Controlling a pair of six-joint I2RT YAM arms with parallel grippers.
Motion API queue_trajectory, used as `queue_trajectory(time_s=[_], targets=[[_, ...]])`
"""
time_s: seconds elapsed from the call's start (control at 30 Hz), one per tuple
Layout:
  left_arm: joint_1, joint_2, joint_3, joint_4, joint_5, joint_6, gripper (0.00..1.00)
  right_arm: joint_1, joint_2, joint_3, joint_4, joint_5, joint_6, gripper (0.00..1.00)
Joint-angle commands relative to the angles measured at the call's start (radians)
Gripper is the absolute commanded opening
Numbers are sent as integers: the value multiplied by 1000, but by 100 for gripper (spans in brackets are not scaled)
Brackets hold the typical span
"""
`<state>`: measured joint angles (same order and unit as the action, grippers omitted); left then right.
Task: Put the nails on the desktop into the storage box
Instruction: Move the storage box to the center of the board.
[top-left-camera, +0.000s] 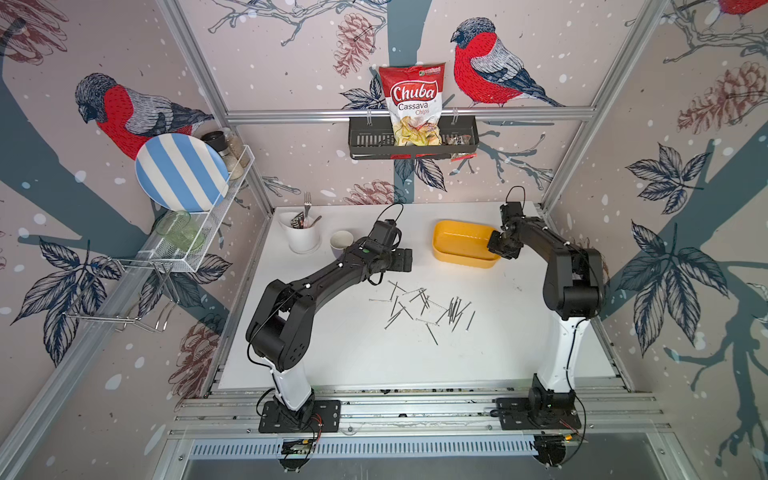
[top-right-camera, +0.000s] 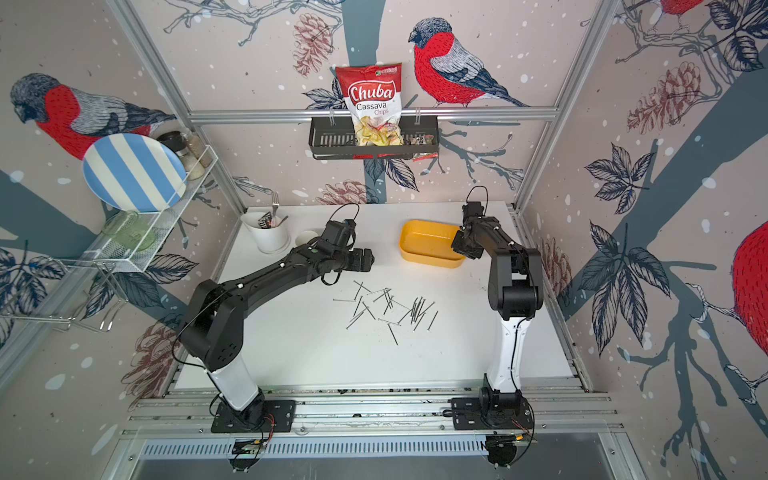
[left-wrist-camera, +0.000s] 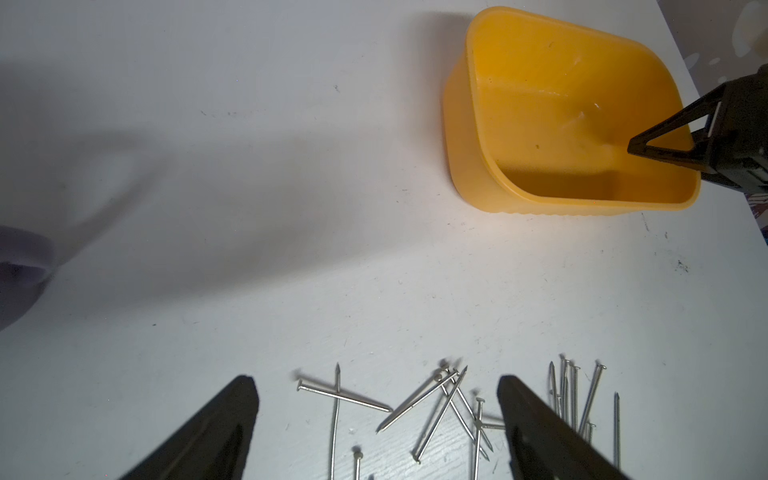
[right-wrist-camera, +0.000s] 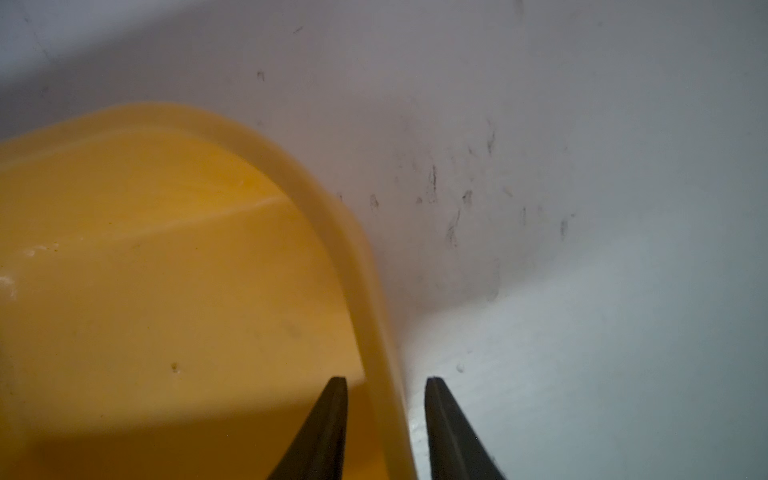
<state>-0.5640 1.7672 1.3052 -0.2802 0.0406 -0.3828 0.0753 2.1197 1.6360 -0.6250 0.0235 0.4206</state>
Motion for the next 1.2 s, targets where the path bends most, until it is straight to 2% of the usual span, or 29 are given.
queue_trajectory(time_s=[0.0, 0.33, 0.8, 0.97, 1.17], targets=[[-1, -6, 0, -5, -11, -12, 92, 2, -8, 4, -21, 5, -11, 25], [-2, -23, -20, -6, -25, -27, 92, 44, -36, 15, -34, -3, -18, 0], [15, -79, -83, 22, -38, -66, 92, 248, -39, 101, -64, -32, -44, 0], [24, -98, -110, 32, -39, -75, 92, 304, -41, 71, -47, -42, -72, 0], [32, -114, -133, 36, -35, -83, 92, 318, -73, -21, -9, -63, -81, 0]])
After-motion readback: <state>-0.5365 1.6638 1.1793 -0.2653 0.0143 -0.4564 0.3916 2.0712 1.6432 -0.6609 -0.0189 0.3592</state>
